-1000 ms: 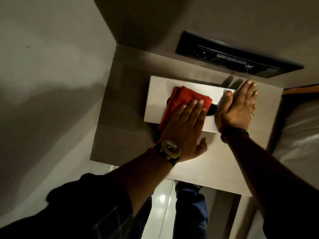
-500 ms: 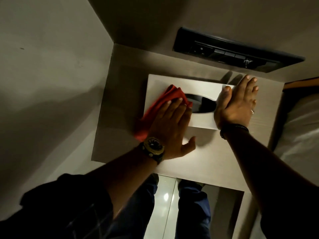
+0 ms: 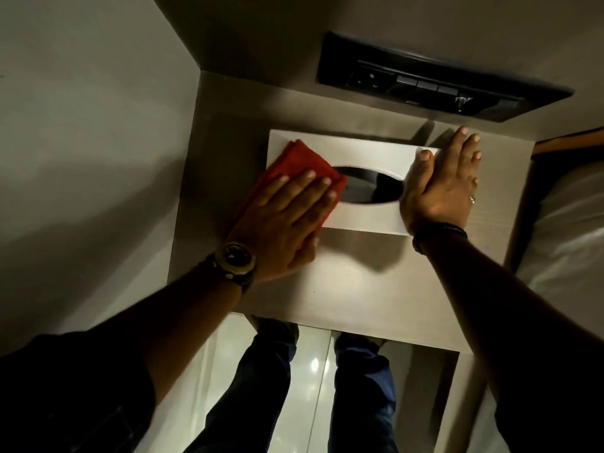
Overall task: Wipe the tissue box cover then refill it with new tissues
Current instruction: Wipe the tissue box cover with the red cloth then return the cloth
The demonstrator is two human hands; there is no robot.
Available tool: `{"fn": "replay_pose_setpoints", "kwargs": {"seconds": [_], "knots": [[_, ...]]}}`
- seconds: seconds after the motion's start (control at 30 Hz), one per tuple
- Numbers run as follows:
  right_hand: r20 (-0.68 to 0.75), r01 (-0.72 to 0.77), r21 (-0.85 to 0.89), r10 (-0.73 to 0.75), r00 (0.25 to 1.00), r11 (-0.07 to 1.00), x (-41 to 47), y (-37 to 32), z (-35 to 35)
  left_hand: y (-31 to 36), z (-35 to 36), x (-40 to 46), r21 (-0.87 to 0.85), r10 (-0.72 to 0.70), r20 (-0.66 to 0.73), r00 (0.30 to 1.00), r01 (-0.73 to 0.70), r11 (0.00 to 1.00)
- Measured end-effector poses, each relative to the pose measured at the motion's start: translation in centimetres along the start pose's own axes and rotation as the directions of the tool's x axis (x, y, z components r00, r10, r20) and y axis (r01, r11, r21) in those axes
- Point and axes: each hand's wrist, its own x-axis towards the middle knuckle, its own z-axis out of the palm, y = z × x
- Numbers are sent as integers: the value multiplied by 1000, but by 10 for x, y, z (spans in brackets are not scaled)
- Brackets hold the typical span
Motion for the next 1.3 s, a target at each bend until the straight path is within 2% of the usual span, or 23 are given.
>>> {"fn": "replay_pose_setpoints", "kwargs": {"seconds": [0.1,0.2,0.43,0.63,0.7,0.8,0.83,0.87,0.9,1.0,1.03,1.3], "knots": [[-1,8,23,-8,1000,1000,0,-1,1,-8,-2,-1,14,-16,2,1000,16,1000],[0,10,45,-10,1000,999,1,0,2,6,-4,14,28,-161,-1,987,161,987],[1,0,67,0,1000,998,2,-1,5,33,-1,48,10,-461,-61,885,462,887],[26,-14,93,11,1000,996,0,-2,4,48,2,47,-69,-573,-91,815,569,820],[23,-18,94,16,1000,995,1,-1,4,43,2,50,-76,-706,-95,702,702,708],[27,-26,98,24,999,995,1,-3,5,37,-6,75,-121,-891,-63,450,883,454],[28,-30,98,27,999,995,2,-3,4,36,-9,81,-124,-914,-44,402,906,405],[33,-36,99,33,999,994,2,-3,4,37,-11,84,-110,-919,-28,394,912,395],[39,-41,100,37,999,994,2,-3,3,38,-10,83,-84,-902,-18,431,898,431],[44,-40,95,36,998,995,2,-4,3,44,-7,74,14,-745,-5,668,745,667],[45,-42,96,38,998,994,3,-4,4,44,-7,75,29,-703,-7,711,703,711],[52,-19,109,14,999,994,1,-5,3,44,-7,90,23,-567,20,823,567,824]]}}
